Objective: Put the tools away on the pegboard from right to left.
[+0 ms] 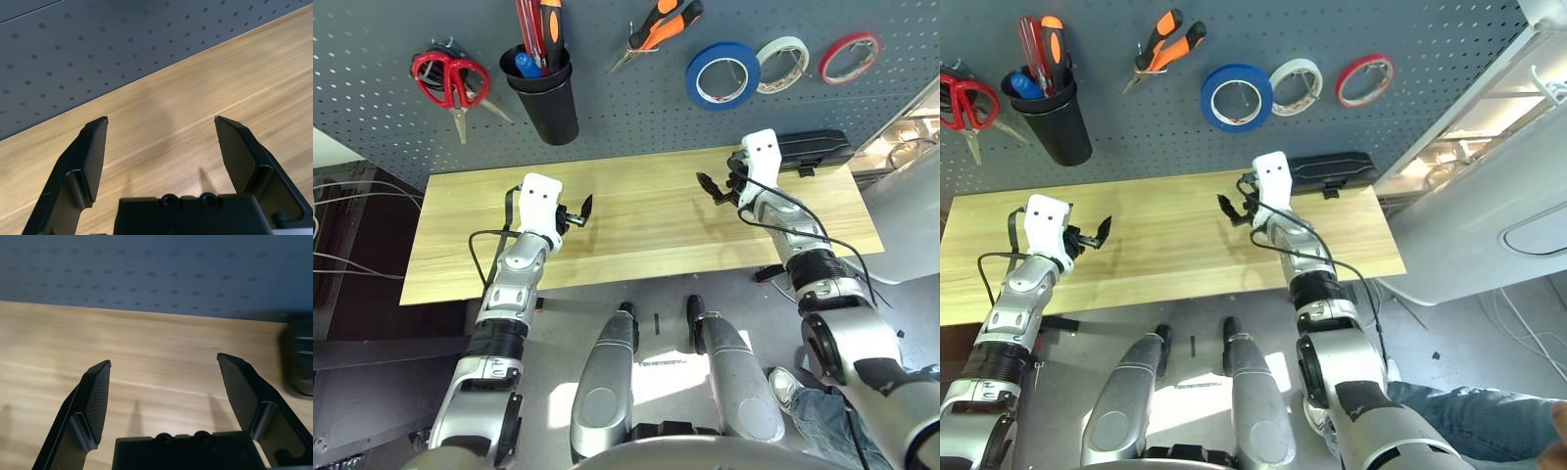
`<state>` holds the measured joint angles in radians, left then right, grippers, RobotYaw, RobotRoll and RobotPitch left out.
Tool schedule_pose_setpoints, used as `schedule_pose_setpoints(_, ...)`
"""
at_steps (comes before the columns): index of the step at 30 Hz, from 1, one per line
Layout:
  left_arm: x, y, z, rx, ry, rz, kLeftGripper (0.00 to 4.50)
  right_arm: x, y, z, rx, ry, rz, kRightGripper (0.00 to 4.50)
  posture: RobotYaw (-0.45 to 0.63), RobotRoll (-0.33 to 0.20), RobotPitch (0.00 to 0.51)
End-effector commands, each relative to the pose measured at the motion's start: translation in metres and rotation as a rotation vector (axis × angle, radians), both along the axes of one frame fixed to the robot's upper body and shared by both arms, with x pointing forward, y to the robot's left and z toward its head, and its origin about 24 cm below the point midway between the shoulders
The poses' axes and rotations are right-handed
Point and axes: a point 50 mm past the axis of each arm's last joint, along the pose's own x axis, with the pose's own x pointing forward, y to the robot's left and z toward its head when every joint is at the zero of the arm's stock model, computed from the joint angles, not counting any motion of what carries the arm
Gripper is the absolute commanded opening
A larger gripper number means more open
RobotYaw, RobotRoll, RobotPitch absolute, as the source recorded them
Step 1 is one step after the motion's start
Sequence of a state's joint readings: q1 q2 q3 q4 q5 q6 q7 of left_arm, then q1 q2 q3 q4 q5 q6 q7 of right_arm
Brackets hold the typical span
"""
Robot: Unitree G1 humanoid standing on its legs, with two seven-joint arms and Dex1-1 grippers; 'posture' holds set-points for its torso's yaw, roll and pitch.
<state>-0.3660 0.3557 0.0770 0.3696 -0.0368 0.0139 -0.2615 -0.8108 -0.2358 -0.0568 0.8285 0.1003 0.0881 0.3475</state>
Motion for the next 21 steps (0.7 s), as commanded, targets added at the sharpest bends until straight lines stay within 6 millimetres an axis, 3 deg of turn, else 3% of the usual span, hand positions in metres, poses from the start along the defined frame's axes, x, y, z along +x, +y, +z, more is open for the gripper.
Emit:
schedule_pose_setpoints(1,-0.004,-0.002,-0.003,-0.007,0.016,-0.019,4.45,-0.002,-0.008,-0.003,0.013,0.007,-0.037,4.50,0.08,0.000,0.383)
schedule_pose_setpoints(11,0.003,-0.009,0.006,-0.031,0.021,-0.025,4.45,-0.003,-0.040,0.005,0.001,-0.010,-0.117,4.50,0.03,0.000,0.442)
schedule_pose_setpoints(21,0.004,-0.003,0.006,-0.094,0.011,0.077,4.45,-0.008,-0.056,0.006,-0.031,-0.014,-0.107,4.50,0.02,0.000,0.426)
